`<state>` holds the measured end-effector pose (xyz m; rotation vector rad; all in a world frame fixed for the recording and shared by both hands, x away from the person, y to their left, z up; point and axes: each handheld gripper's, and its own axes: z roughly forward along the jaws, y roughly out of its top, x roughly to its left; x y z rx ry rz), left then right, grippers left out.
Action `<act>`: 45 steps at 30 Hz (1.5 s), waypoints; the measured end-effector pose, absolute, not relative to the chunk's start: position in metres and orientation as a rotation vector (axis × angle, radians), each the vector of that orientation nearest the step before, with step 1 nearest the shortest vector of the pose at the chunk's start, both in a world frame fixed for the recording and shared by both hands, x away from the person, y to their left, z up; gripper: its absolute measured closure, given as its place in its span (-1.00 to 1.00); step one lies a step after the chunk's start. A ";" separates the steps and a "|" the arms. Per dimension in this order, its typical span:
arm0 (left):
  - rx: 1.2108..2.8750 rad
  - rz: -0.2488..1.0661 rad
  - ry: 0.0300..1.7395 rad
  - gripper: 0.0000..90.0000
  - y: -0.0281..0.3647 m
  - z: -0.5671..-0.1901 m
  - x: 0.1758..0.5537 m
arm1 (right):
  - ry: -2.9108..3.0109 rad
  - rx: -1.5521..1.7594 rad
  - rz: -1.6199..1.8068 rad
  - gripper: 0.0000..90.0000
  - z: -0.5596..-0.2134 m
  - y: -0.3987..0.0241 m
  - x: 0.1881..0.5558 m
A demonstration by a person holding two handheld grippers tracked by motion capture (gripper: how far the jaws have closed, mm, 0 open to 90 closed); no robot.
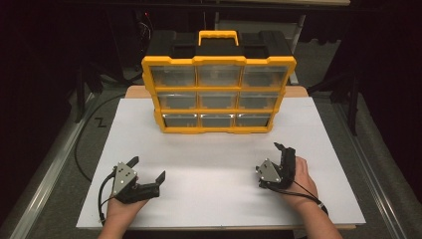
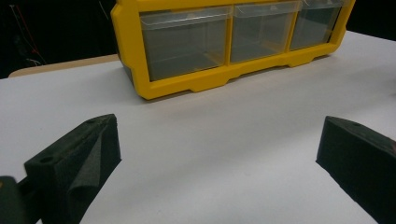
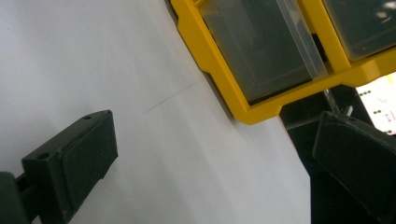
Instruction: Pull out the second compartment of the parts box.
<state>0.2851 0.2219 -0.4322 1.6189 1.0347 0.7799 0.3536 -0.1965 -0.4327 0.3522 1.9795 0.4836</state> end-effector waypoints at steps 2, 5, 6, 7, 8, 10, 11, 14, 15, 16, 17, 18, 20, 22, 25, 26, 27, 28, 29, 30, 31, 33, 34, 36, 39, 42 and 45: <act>1.619 0.780 1.034 -0.99 0.222 -0.432 0.285 | 1.986 0.321 0.464 -0.98 -0.432 -0.195 0.353; 1.618 0.780 1.034 -0.99 0.222 -0.432 0.285 | 1.974 0.291 0.436 -0.98 -0.432 -0.192 0.351; 1.619 0.780 1.034 -0.99 0.222 -0.432 0.285 | 1.973 0.278 0.424 -0.98 -0.432 -0.191 0.350; 1.619 0.780 1.033 -0.99 0.222 -0.432 0.285 | 1.973 0.272 0.414 -0.97 -0.432 -0.191 0.349; 1.619 0.781 1.033 -0.99 0.222 -0.432 0.285 | 1.969 0.256 0.404 -0.97 -0.432 -0.190 0.349; 1.620 0.781 1.032 -0.99 0.222 -0.432 0.285 | 1.961 0.224 0.375 -0.97 -0.432 -0.188 0.348; 1.620 0.781 1.032 -0.99 0.222 -0.432 0.285 | 1.958 0.208 0.364 -0.97 -0.432 -0.188 0.347; 1.620 0.780 1.032 -0.99 0.222 -0.432 0.285 | 1.957 0.195 0.350 -0.97 -0.432 -0.186 0.345; 1.620 0.780 1.032 -0.99 0.222 -0.432 0.285 | 1.949 0.175 0.335 -0.97 -0.431 -0.185 0.345; 1.619 0.780 1.032 -0.99 0.222 -0.432 0.285 | 1.947 0.166 0.326 -0.97 -0.431 -0.185 0.344; 1.619 0.780 1.032 -0.99 0.222 -0.432 0.285 | 1.942 0.161 0.320 -0.97 -0.431 -0.184 0.344; 1.620 0.780 1.032 -0.99 0.222 -0.432 0.285 | 1.942 0.152 0.309 -0.97 -0.431 -0.183 0.343; 1.620 0.780 1.031 -0.99 0.222 -0.432 0.285 | 1.937 0.131 0.289 -0.97 -0.432 -0.182 0.343; 1.620 0.780 1.031 -0.99 0.222 -0.432 0.285 | 1.932 0.113 0.278 -0.97 -0.432 -0.181 0.342; 1.620 0.779 1.031 -0.99 0.223 -0.432 0.285 | 1.926 0.095 0.251 -0.97 -0.433 -0.180 0.341; 1.620 0.779 1.031 -0.99 0.223 -0.432 0.285 | 1.923 0.083 0.242 -0.97 -0.433 -0.180 0.342; 1.621 0.780 1.031 -0.99 0.222 -0.432 0.285 | 1.921 0.076 0.235 -0.97 -0.433 -0.180 0.341; 1.621 0.780 1.031 -0.99 0.222 -0.432 0.285 | 1.921 0.063 0.227 -0.97 -0.432 -0.179 0.341; 1.621 0.781 1.031 -0.99 0.222 -0.432 0.285 | 1.925 0.062 0.221 -0.97 -0.433 -0.179 0.341; 1.620 0.781 1.031 -0.99 0.222 -0.432 0.285 | 1.927 0.056 0.218 -0.98 -0.433 -0.179 0.341; 1.619 0.781 1.032 -0.99 0.223 -0.432 0.285 | 1.926 0.050 0.213 -0.98 -0.433 -0.178 0.341; 1.619 0.782 1.032 -0.99 0.223 -0.432 0.285 | 1.920 0.034 0.188 -0.98 -0.433 -0.178 0.341; 1.619 0.782 1.032 -0.99 0.223 -0.432 0.285 | 1.920 0.031 0.183 -0.98 -0.434 -0.177 0.340; 1.620 0.783 1.031 -0.99 0.223 -0.432 0.284 | 1.918 0.018 0.163 -0.98 -0.433 -0.177 0.340; 1.620 0.782 1.031 -0.99 0.223 -0.431 0.284 | 1.915 -0.010 0.145 -0.98 -0.434 -0.175 0.339; 1.623 0.778 1.028 -0.99 0.223 -0.432 0.285 | 1.917 -0.039 0.129 -0.98 -0.434 -0.173 0.338; 1.622 0.779 1.027 -0.99 0.222 -0.431 0.284 | 1.914 -0.043 0.114 -0.98 -0.435 -0.172 0.337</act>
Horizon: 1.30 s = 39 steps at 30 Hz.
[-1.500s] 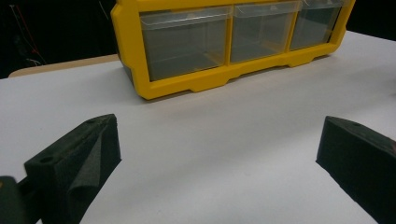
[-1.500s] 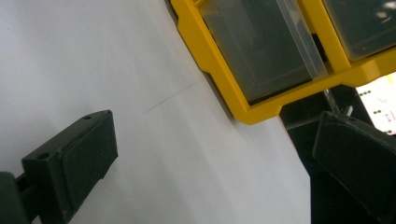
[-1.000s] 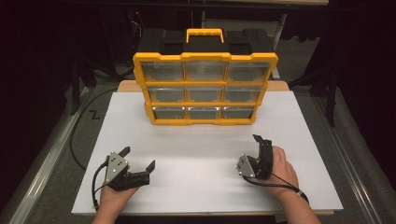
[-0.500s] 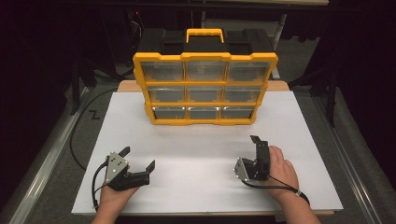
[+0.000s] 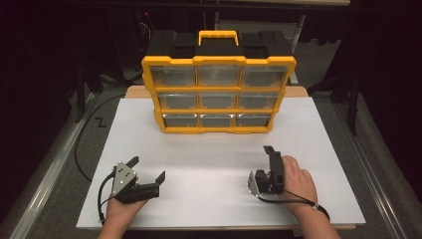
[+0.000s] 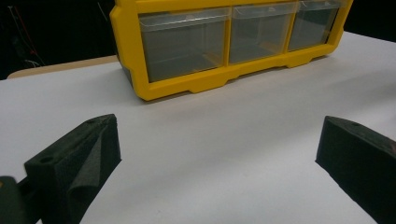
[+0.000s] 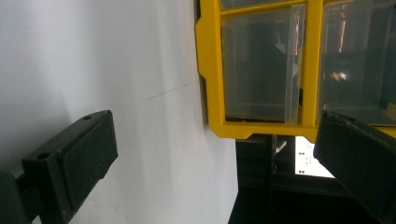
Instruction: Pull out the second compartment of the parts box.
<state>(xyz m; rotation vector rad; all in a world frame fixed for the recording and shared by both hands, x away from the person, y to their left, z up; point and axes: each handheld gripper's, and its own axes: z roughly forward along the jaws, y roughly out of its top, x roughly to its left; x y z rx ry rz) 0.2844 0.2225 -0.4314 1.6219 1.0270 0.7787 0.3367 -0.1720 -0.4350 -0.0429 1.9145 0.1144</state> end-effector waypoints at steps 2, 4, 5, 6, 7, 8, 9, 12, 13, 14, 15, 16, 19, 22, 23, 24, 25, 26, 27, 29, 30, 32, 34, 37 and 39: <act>1.623 0.780 1.026 -0.99 0.222 -0.431 0.284 | 1.915 -0.037 0.119 -0.98 -0.436 -0.172 0.336; 1.624 0.781 1.025 -0.99 0.222 -0.432 0.284 | 1.911 -0.054 0.117 -0.97 -0.435 -0.171 0.336; 1.626 0.782 1.024 -0.99 0.222 -0.432 0.284 | 1.906 -0.056 0.113 -0.97 -0.435 -0.170 0.335; 1.627 0.783 1.023 -0.99 0.222 -0.432 0.284 | 1.905 -0.060 0.116 -0.97 -0.435 -0.170 0.335; 1.626 0.784 1.022 -0.99 0.222 -0.432 0.284 | 1.903 -0.062 0.117 -0.96 -0.435 -0.169 0.335; 1.624 0.784 1.022 -0.99 0.222 -0.432 0.284 | 1.896 -0.068 0.115 -0.96 -0.435 -0.169 0.335; 1.624 0.785 1.021 -0.99 0.222 -0.432 0.284 | 1.892 -0.076 0.120 -0.95 -0.435 -0.168 0.335; 1.627 0.786 1.019 -0.99 0.222 -0.432 0.284 | 1.889 -0.080 0.117 -0.93 -0.435 -0.167 0.333; 1.627 0.786 1.019 -0.99 0.222 -0.432 0.284 | 1.889 -0.080 0.117 -0.93 -0.435 -0.167 0.333; 1.628 0.790 1.019 -0.99 0.222 -0.432 0.284 | 1.878 -0.082 0.116 -0.90 -0.435 -0.166 0.332; 1.625 0.789 1.019 -0.99 0.222 -0.432 0.284 | 1.880 -0.087 0.116 -0.87 -0.434 -0.165 0.332; 1.625 0.789 1.019 -0.99 0.222 -0.432 0.284 | 1.878 -0.090 0.116 -0.86 -0.434 -0.165 0.332; 1.621 0.798 1.018 -0.99 0.222 -0.432 0.284 | 1.869 -0.082 0.124 -0.80 -0.436 -0.163 0.330; 1.619 0.801 1.019 -0.99 0.222 -0.432 0.284 | 1.870 -0.088 0.116 -0.76 -0.435 -0.161 0.329; 1.620 0.799 1.025 -0.99 0.223 -0.432 0.284 | 1.867 -0.087 0.114 -0.72 -0.436 -0.160 0.328; 1.620 0.799 1.025 -0.99 0.223 -0.432 0.284 | 1.860 -0.095 0.121 -0.70 -0.437 -0.160 0.328; 1.620 0.800 1.026 -0.99 0.223 -0.432 0.284 | 1.861 -0.099 0.116 -0.68 -0.436 -0.159 0.328; 1.620 0.800 1.026 -0.99 0.223 -0.432 0.284 | 1.861 -0.099 0.116 -0.68 -0.436 -0.159 0.328; 1.619 0.801 1.024 -0.99 0.223 -0.432 0.284 | 1.846 -0.117 0.123 -0.65 -0.436 -0.157 0.328; 1.619 0.802 1.023 -0.99 0.223 -0.432 0.284 | 1.847 -0.110 0.126 -0.64 -0.436 -0.156 0.327; 1.618 0.804 1.022 -0.99 0.223 -0.432 0.284 | 1.850 -0.110 0.123 -0.62 -0.437 -0.154 0.326; 1.618 0.802 1.022 -0.99 0.223 -0.432 0.284 | 1.840 -0.120 0.131 -0.61 -0.438 -0.152 0.326; 1.620 0.802 1.020 -0.99 0.223 -0.432 0.284 | 1.831 -0.146 0.128 -0.59 -0.437 -0.149 0.326; 1.620 0.804 1.015 -0.99 0.222 -0.432 0.284 | 1.830 -0.150 0.131 -0.57 -0.439 -0.146 0.325; 1.624 0.801 1.007 -0.99 0.222 -0.432 0.284 | 1.828 -0.151 0.131 -0.54 -0.440 -0.144 0.325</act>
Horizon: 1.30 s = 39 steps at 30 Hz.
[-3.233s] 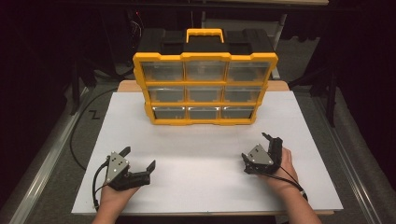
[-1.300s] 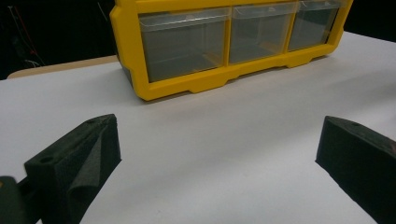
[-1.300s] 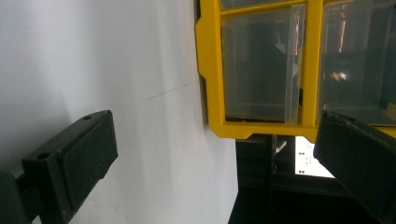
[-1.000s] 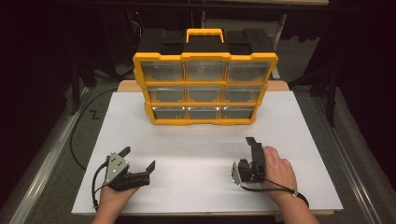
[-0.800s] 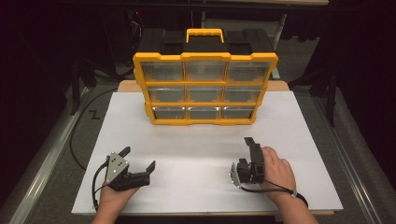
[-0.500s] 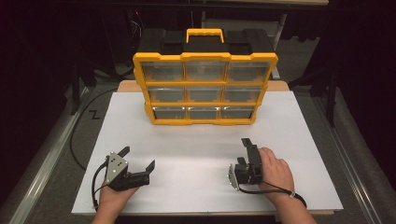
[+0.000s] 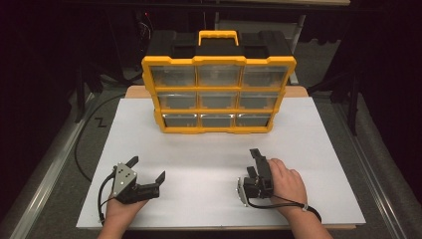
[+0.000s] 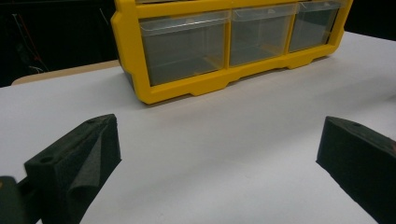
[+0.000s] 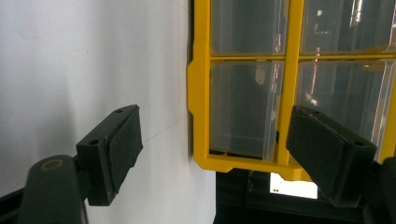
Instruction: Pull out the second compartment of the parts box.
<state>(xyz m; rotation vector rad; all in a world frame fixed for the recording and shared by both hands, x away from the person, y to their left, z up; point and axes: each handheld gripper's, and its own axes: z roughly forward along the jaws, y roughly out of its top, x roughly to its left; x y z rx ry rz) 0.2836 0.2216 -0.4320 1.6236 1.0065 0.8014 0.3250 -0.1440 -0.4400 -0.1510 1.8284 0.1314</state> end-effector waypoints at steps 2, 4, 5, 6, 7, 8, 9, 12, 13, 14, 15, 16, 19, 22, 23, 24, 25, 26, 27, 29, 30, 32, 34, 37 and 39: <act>1.626 0.800 1.005 -0.99 0.221 -0.432 0.284 | 1.829 -0.150 0.130 -0.52 -0.440 -0.142 0.325; 1.628 0.800 1.004 -0.99 0.221 -0.432 0.284 | 1.825 -0.160 0.130 -0.50 -0.440 -0.141 0.325; 1.628 0.800 1.004 -0.99 0.221 -0.432 0.284 | 1.824 -0.159 0.133 -0.49 -0.440 -0.140 0.325; 1.628 0.800 1.005 -0.99 0.221 -0.432 0.284 | 1.813 -0.177 0.135 -0.46 -0.440 -0.138 0.325; 1.628 0.800 1.005 -0.99 0.221 -0.432 0.284 | 1.809 -0.174 0.138 -0.45 -0.441 -0.137 0.325; 1.627 0.800 1.005 -0.99 0.222 -0.432 0.283 | 1.809 -0.174 0.138 -0.45 -0.441 -0.137 0.325; 1.627 0.800 1.006 -0.99 0.222 -0.432 0.284 | 1.811 -0.169 0.129 -0.43 -0.441 -0.135 0.325; 1.630 0.800 1.006 -0.99 0.222 -0.433 0.284 | 1.800 -0.179 0.132 -0.40 -0.439 -0.133 0.328; 1.629 0.801 1.006 -0.99 0.221 -0.433 0.284 | 1.800 -0.179 0.132 -0.40 -0.439 -0.133 0.328; 1.630 0.801 1.005 -0.99 0.221 -0.433 0.284 | 1.797 -0.169 0.134 -0.37 -0.439 -0.132 0.329; 1.629 0.801 1.005 -0.99 0.221 -0.433 0.284 | 1.790 -0.170 0.136 -0.36 -0.438 -0.132 0.330; 1.629 0.801 1.005 -0.99 0.221 -0.433 0.284 | 1.788 -0.166 0.135 -0.35 -0.438 -0.132 0.330; 1.628 0.800 1.007 -0.99 0.222 -0.433 0.284 | 1.779 -0.169 0.131 -0.31 -0.437 -0.131 0.332; 1.627 0.801 1.009 -0.99 0.222 -0.433 0.284 | 1.767 -0.139 0.128 -0.25 -0.436 -0.130 0.335; 1.627 0.801 1.009 -0.99 0.222 -0.433 0.284 | 1.767 -0.139 0.128 -0.25 -0.436 -0.130 0.335; 1.627 0.801 1.010 -0.99 0.222 -0.433 0.284 | 1.755 -0.138 0.130 -0.22 -0.434 -0.130 0.336; 1.627 0.801 1.010 -0.99 0.222 -0.433 0.284 | 1.755 -0.138 0.130 -0.22 -0.434 -0.130 0.336; 1.627 0.800 1.009 -0.99 0.222 -0.433 0.284 | 1.750 -0.142 0.130 -0.20 -0.434 -0.129 0.336; 1.628 0.798 1.007 -0.99 0.222 -0.433 0.284 | 1.741 -0.141 0.131 -0.17 -0.433 -0.128 0.337; 1.628 0.797 1.006 -0.99 0.222 -0.433 0.284 | 1.733 -0.147 0.134 -0.16 -0.433 -0.127 0.337; 1.628 0.797 1.006 -0.99 0.222 -0.434 0.284 | 1.731 -0.152 0.128 -0.15 -0.433 -0.126 0.338; 1.634 0.797 1.005 -0.99 0.221 -0.434 0.285 | 1.725 -0.154 0.129 -0.14 -0.434 -0.124 0.338; 1.634 0.796 1.006 -0.99 0.221 -0.434 0.285 | 1.722 -0.156 0.124 -0.12 -0.433 -0.122 0.337; 1.629 0.795 1.007 -0.99 0.222 -0.434 0.285 | 1.713 -0.166 0.127 -0.11 -0.431 -0.119 0.338; 1.631 0.794 1.005 -0.99 0.222 -0.434 0.284 | 1.703 -0.167 0.130 -0.09 -0.428 -0.118 0.340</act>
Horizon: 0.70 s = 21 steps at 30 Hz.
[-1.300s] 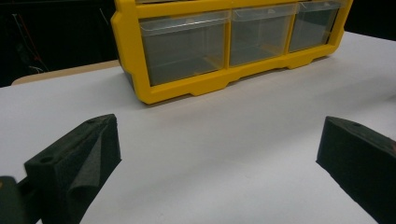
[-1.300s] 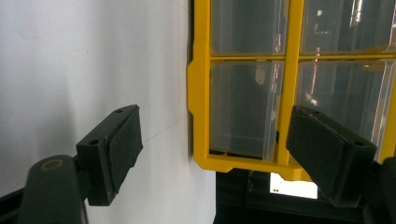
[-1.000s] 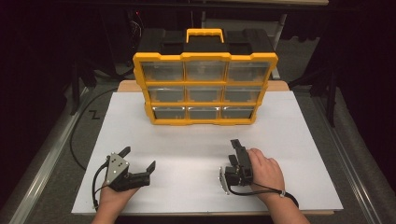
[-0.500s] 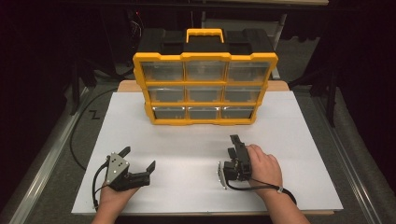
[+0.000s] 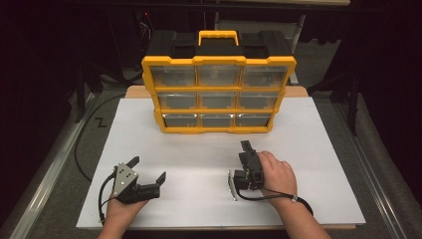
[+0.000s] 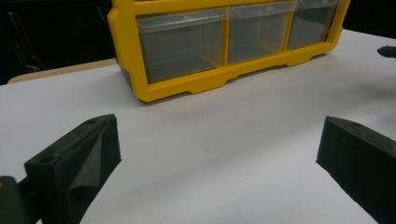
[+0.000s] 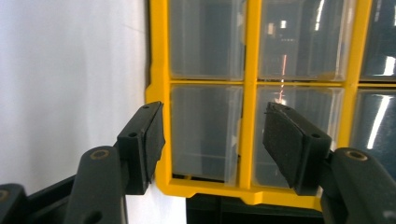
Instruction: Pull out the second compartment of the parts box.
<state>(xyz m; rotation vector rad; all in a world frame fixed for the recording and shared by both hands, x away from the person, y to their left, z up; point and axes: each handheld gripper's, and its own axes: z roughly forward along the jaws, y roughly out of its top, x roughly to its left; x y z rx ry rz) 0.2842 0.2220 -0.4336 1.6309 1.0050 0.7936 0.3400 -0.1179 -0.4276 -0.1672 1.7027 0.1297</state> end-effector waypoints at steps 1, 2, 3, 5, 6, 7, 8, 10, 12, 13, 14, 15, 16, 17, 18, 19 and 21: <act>1.630 0.794 1.005 -0.99 0.222 -0.434 0.284 | 1.698 -0.167 0.132 -0.09 -0.427 -0.118 0.341; 1.629 0.794 1.004 -0.99 0.222 -0.434 0.284 | 1.696 -0.160 0.133 -0.08 -0.425 -0.117 0.342; 1.629 0.794 1.004 -0.99 0.222 -0.434 0.284 | 1.695 -0.149 0.133 -0.08 -0.423 -0.116 0.342; 1.628 0.792 1.003 -0.99 0.222 -0.434 0.284 | 1.686 -0.143 0.135 -0.07 -0.420 -0.116 0.344; 1.628 0.792 1.003 -0.99 0.222 -0.434 0.284 | 1.683 -0.135 0.137 -0.06 -0.417 -0.115 0.345; 1.628 0.792 1.003 -0.99 0.222 -0.434 0.284 | 1.683 -0.135 0.137 -0.06 -0.417 -0.115 0.345; 1.628 0.791 1.001 -0.99 0.223 -0.434 0.284 | 1.679 -0.110 0.154 -0.05 -0.415 -0.114 0.347; 1.628 0.790 1.001 -0.99 0.223 -0.434 0.284 | 1.674 -0.123 0.147 -0.05 -0.413 -0.113 0.348; 1.626 0.787 0.997 -0.99 0.223 -0.433 0.283 | 1.664 -0.121 0.144 -0.02 -0.407 -0.111 0.350; 1.626 0.787 0.997 -0.99 0.223 -0.433 0.283 | 1.660 -0.124 0.142 0.00 -0.405 -0.111 0.351; 1.629 0.786 0.993 -0.99 0.222 -0.434 0.283 | 1.658 -0.120 0.147 0.01 -0.402 -0.110 0.351; 1.630 0.786 0.992 -0.99 0.222 -0.434 0.283 | 1.653 -0.120 0.148 0.02 -0.401 -0.110 0.351; 1.630 0.785 0.991 -0.99 0.222 -0.434 0.283 | 1.650 -0.114 0.148 0.02 -0.399 -0.110 0.352; 1.630 0.785 0.991 -0.99 0.222 -0.434 0.283 | 1.648 -0.117 0.146 0.03 -0.397 -0.110 0.352; 1.630 0.785 0.991 -0.99 0.222 -0.434 0.283 | 1.643 -0.114 0.149 0.03 -0.395 -0.110 0.353; 1.629 0.784 0.991 -0.99 0.222 -0.434 0.283 | 1.638 -0.111 0.152 0.03 -0.393 -0.110 0.354; 1.630 0.784 0.991 -0.99 0.222 -0.434 0.283 | 1.628 -0.109 0.155 0.05 -0.386 -0.110 0.354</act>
